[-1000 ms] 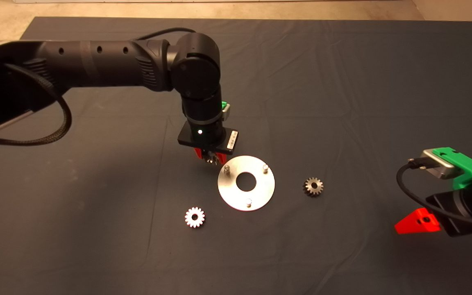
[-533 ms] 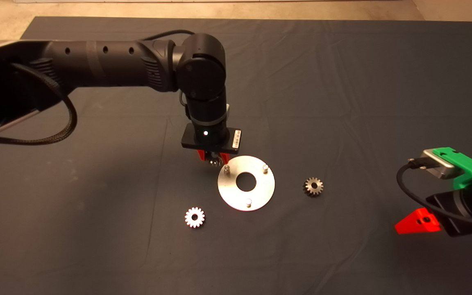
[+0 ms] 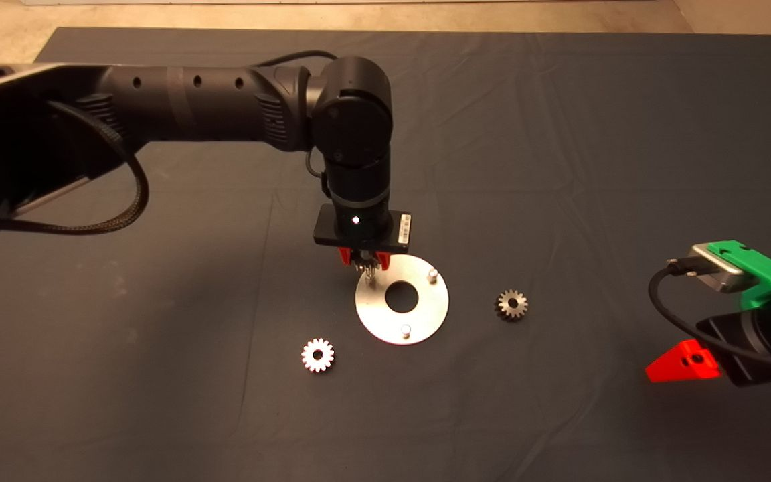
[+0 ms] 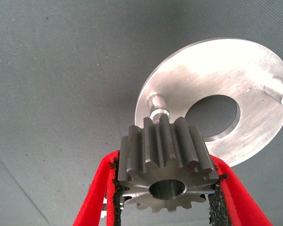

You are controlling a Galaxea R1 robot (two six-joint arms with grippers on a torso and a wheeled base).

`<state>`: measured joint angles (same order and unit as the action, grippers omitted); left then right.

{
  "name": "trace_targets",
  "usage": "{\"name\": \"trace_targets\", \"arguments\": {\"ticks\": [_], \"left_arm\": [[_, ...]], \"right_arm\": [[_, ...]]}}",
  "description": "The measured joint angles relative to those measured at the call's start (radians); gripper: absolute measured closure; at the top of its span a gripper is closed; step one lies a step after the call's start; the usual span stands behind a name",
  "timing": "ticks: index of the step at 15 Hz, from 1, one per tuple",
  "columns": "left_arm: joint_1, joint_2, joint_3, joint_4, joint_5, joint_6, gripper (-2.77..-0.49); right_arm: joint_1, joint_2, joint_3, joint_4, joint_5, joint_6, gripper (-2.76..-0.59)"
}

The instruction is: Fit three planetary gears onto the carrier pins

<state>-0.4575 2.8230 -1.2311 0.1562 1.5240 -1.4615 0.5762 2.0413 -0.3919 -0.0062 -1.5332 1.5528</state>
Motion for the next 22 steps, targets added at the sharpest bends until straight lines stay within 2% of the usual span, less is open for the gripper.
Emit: {"name": "trace_targets", "arguments": {"ticks": [5,13,22], "left_arm": [[0.002,0.002,-0.011,0.0,0.001,-0.005,-0.87],[0.039,0.005,-0.031,-0.002,0.0,-0.008,-0.86],[0.056,0.011,-0.061,-0.002,0.0,0.009,-0.86]], "right_arm": [[0.0,0.0,0.0,0.0,0.0,0.0,-2.75],[0.0,0.0,0.0,0.0,0.0,0.0,-2.75],[0.0,0.0,0.0,0.0,0.0,0.0,-2.75]]}}
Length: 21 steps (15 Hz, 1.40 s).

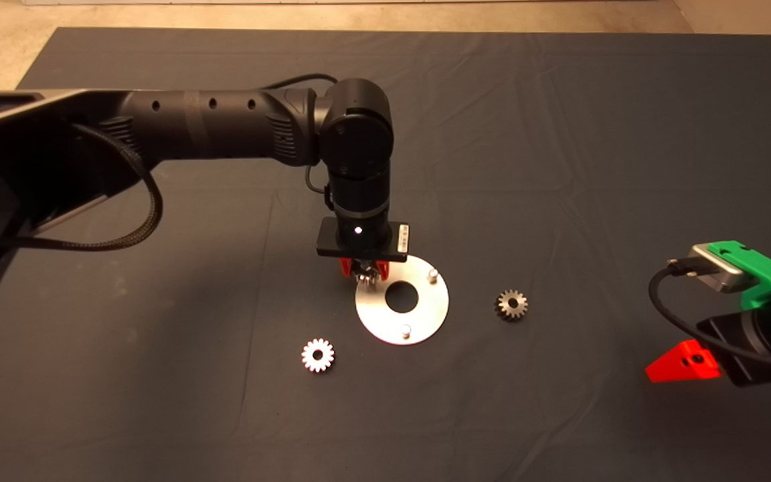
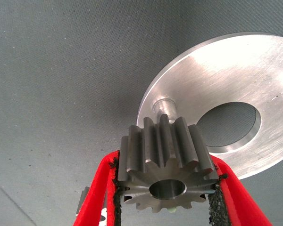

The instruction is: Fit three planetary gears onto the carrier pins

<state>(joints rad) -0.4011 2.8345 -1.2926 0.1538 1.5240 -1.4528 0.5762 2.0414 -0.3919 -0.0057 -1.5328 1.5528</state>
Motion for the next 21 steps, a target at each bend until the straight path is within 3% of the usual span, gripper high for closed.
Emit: {"name": "trace_targets", "arguments": {"ticks": [8,12,21], "left_arm": [[0.0,0.011,-0.03,0.0,-0.001,0.008,-0.86],[0.024,0.014,-0.036,-0.001,-0.001,0.01,-0.86],[0.024,0.02,-0.05,-0.008,0.003,0.029,-0.86]], "right_arm": [[0.0,0.0,0.0,0.0,0.0,0.0,-2.75],[0.0,0.0,0.0,0.0,-0.001,0.0,-2.75],[0.0,0.0,0.0,0.0,0.0,0.0,-2.75]]}}
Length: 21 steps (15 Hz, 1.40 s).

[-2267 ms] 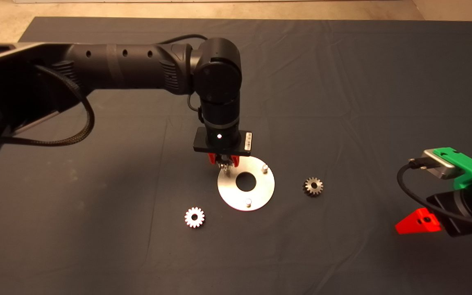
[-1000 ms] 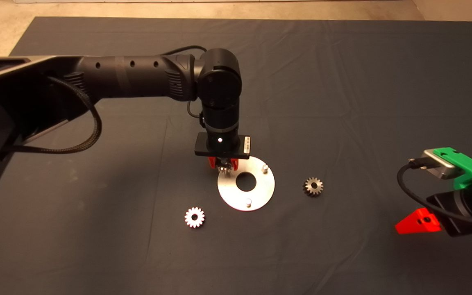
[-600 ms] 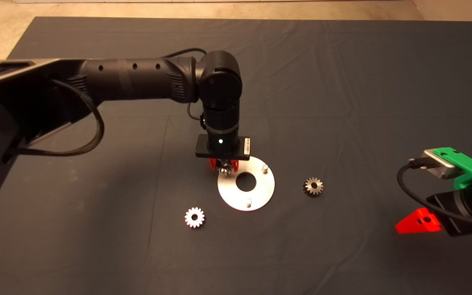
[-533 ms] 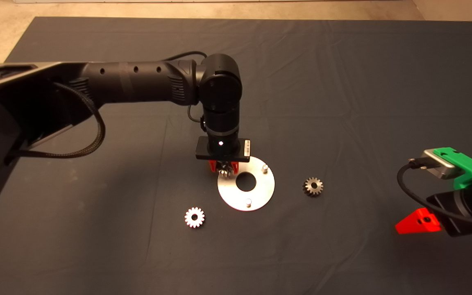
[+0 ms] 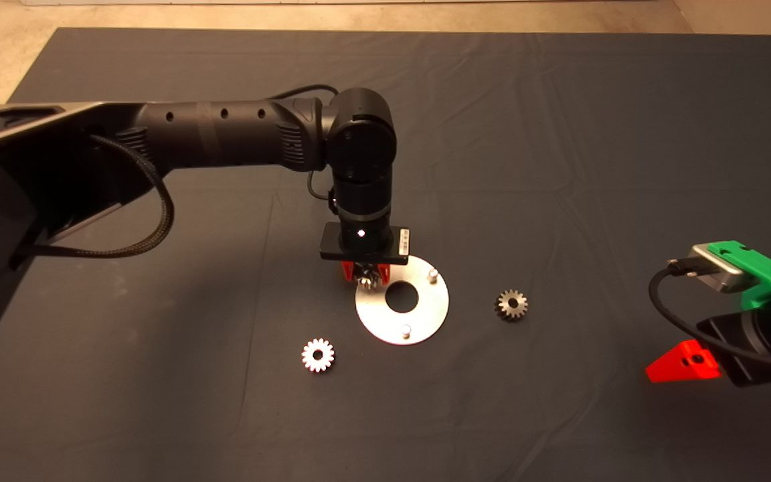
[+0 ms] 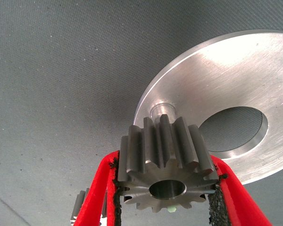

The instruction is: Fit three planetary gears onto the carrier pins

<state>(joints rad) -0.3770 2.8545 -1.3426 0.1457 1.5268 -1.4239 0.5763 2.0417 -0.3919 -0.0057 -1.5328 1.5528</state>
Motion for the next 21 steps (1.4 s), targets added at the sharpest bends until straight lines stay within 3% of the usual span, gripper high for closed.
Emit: {"name": "trace_targets", "arguments": {"ticks": [6,21], "left_arm": [[0.0,0.01,-0.011,-0.003,0.013,0.015,-0.86],[-0.001,0.011,-0.013,-0.003,0.012,0.045,-0.86]], "right_arm": [[0.0,0.0,0.0,0.0,0.0,0.0,-2.75],[0.0,0.0,0.0,0.0,0.0,0.0,-2.75]]}}
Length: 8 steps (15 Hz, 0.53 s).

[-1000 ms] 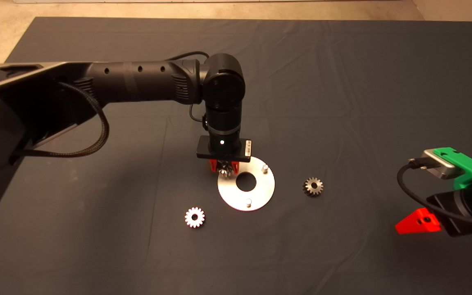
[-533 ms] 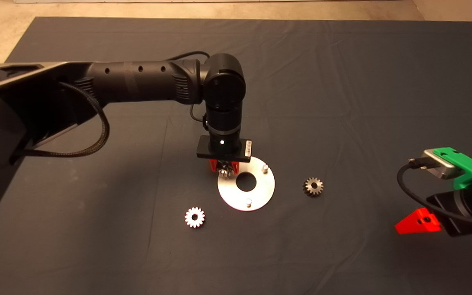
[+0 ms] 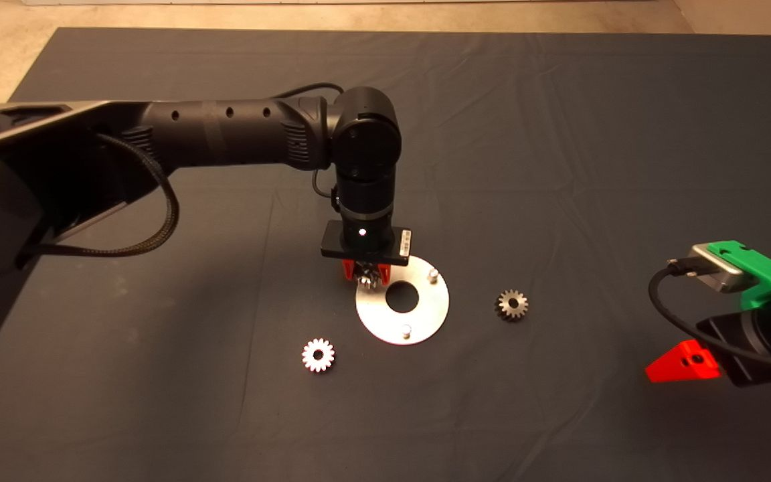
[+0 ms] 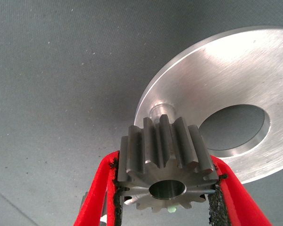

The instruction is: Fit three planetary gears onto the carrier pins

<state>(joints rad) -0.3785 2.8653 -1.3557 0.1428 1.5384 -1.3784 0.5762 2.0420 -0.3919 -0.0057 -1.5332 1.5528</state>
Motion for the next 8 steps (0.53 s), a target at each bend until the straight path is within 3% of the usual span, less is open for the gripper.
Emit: {"name": "trace_targets", "arguments": {"ticks": [3,8], "left_arm": [[0.0,0.003,-0.006,0.002,-0.011,0.001,-0.86],[-0.001,0.002,-0.006,0.002,-0.012,0.001,-0.86]], "right_arm": [[0.0,0.0,0.0,0.0,0.0,0.0,-2.75],[0.0,0.0,0.0,0.0,0.0,0.0,-2.75]]}}
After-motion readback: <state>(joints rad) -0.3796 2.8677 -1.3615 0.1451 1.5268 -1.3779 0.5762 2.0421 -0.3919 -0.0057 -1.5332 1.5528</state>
